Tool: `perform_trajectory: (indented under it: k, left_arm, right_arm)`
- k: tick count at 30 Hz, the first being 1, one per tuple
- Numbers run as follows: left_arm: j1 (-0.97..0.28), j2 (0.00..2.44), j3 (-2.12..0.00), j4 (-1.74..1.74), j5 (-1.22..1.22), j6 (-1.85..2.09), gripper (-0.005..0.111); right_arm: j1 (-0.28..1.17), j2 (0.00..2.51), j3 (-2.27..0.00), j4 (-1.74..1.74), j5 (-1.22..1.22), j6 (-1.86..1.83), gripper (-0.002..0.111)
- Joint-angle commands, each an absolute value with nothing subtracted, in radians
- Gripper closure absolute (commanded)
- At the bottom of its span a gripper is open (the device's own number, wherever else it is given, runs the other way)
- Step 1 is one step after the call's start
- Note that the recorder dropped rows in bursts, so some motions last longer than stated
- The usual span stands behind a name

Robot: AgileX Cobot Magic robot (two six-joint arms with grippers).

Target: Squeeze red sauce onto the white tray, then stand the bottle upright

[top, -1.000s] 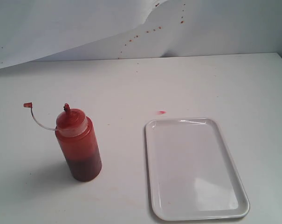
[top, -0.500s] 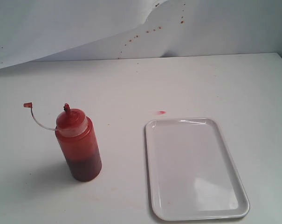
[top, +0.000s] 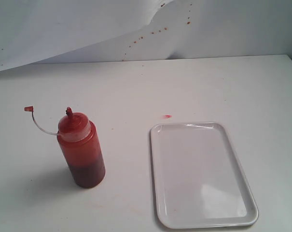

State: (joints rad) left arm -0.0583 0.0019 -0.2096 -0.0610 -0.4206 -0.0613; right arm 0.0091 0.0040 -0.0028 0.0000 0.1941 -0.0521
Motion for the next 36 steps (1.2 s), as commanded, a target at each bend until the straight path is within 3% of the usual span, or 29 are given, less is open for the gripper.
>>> perform_trajectory:
  k: [1,12,20,22,24,27,28,36]
  left_arm:
    - [-0.063,0.027,-0.215,-0.061,-0.402,-0.069,0.107]
    - [-0.063,0.704,-0.215,0.150,-0.501,-0.138,0.106]
    - [-0.063,1.009,-0.052,0.247,-0.835,-0.118,0.104]
    - [-0.063,1.090,-0.035,0.276,-0.839,-0.097,0.091]
    - [-0.063,1.159,-0.037,0.281,-0.842,-0.108,0.065]
    - [-0.063,1.259,-0.037,0.337,-0.884,-0.142,0.008]
    - [-0.063,1.281,-0.037,0.381,-0.902,-0.162,0.002]
    - [-0.063,1.445,-0.037,0.561,-0.939,-0.195,0.002]
  right_arm:
    - [0.010,0.000,0.000,-0.008,0.197,-0.047,0.108]
    - [0.010,0.000,0.000,-0.008,0.197,-0.047,0.108]
    - [0.010,0.000,0.000,-0.008,0.197,-0.047,0.108]
    - [0.010,0.000,0.000,-0.008,0.197,-0.047,0.108]
    - [0.010,0.000,0.000,-0.008,0.197,-0.047,0.108]
    - [0.010,0.000,0.000,-0.008,0.197,-0.047,0.108]
    - [0.010,0.000,0.000,-0.008,0.197,-0.047,0.108]
    - [0.010,0.000,0.000,-0.008,0.197,-0.047,0.108]
